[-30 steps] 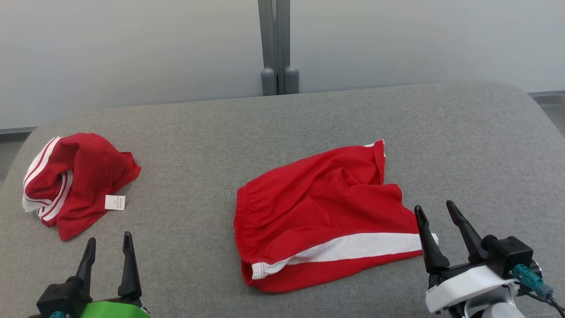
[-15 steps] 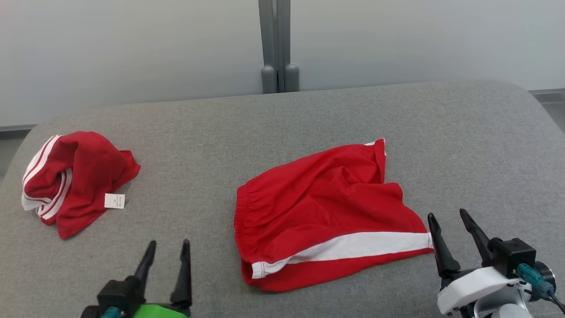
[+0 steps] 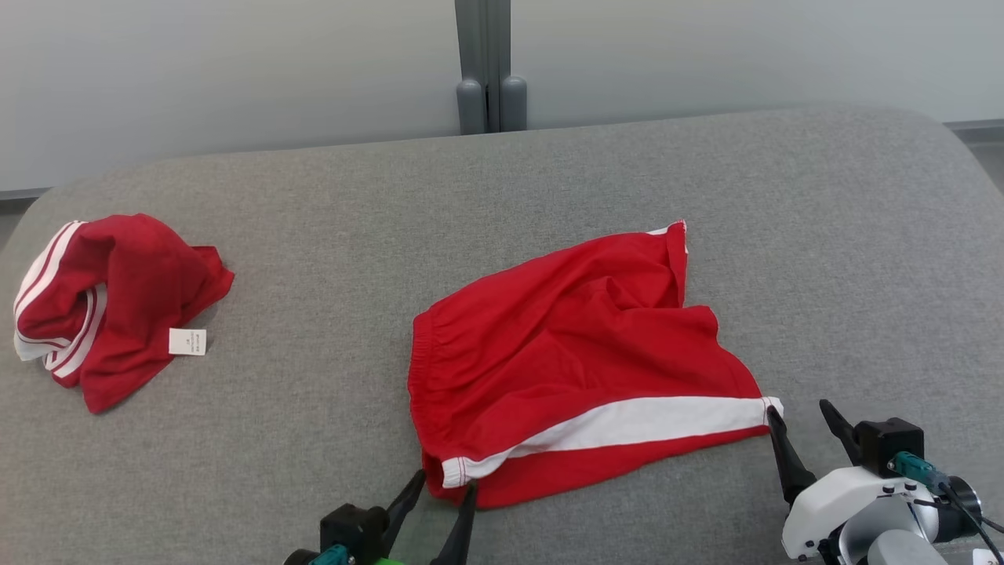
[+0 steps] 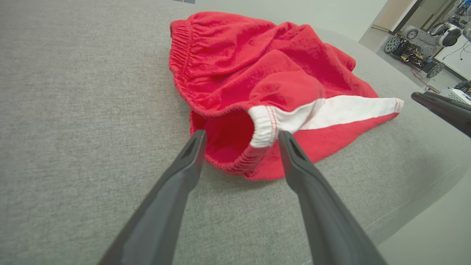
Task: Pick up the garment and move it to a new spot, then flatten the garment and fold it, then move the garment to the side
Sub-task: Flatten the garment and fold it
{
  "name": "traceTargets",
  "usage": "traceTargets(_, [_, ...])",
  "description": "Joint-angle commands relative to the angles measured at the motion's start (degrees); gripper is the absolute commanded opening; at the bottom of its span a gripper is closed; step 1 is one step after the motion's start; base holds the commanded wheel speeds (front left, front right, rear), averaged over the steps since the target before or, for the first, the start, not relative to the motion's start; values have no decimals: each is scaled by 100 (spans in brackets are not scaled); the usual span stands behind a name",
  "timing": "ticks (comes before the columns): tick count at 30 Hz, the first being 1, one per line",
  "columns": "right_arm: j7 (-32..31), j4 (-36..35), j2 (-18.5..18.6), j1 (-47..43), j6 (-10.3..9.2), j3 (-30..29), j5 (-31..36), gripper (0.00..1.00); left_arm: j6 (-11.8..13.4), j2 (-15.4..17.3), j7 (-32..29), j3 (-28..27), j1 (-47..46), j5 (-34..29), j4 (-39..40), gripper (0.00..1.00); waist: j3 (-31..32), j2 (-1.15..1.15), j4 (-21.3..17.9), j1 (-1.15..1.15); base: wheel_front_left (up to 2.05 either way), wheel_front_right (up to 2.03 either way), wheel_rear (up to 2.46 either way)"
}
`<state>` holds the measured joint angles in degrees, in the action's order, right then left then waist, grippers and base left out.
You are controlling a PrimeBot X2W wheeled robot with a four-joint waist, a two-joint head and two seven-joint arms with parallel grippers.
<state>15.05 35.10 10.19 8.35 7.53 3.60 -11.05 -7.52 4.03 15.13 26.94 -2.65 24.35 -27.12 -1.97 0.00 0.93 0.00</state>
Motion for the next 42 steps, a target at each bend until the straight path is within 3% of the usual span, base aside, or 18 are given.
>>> traceTargets(1, [17,132,-10,125,-9,28,-63,100,7,3,1,122,-138,63,-70,100,-103,0,-37,0,0,0,0])
traceTargets(12, [18,580,-109,561,-9,380,-302,100,7,-6,1,620,-628,324,-357,100,-383,0,-10,0,0,0,0])
traceTargets(13, [18,660,-124,606,-9,419,-369,60,7,-7,1,665,-671,371,-387,45,-405,0,-8,0,0,0,0])
traceTargets(14, [18,720,-123,633,-9,468,-403,31,7,-9,0,703,-699,404,-411,27,-417,0,-4,0,0,0,0])
traceTargets(15, [18,765,-107,677,-9,511,-448,0,7,-14,1,747,-742,436,-432,0,-434,0,4,0,0,0,0])
traceTargets(22, [18,246,-76,629,-9,567,-570,0,7,22,1,656,-872,602,-246,0,-488,0,29,0,0,0,0])
traceTargets(28, [18,-241,58,1071,-9,719,-621,0,7,299,1,402,-1379,626,53,0,-612,0,-23,0,0,0,0])
traceTargets(33, [18,-222,183,2185,-9,1101,-683,0,7,705,-11,728,-2666,715,-30,0,-1018,0,-61,0,0,0,0])
traceTargets(42, [17,482,165,5485,-9,1582,-1016,0,7,1318,-400,827,-5962,1558,-514,0,-2218,0,-199,0,0,0,0])
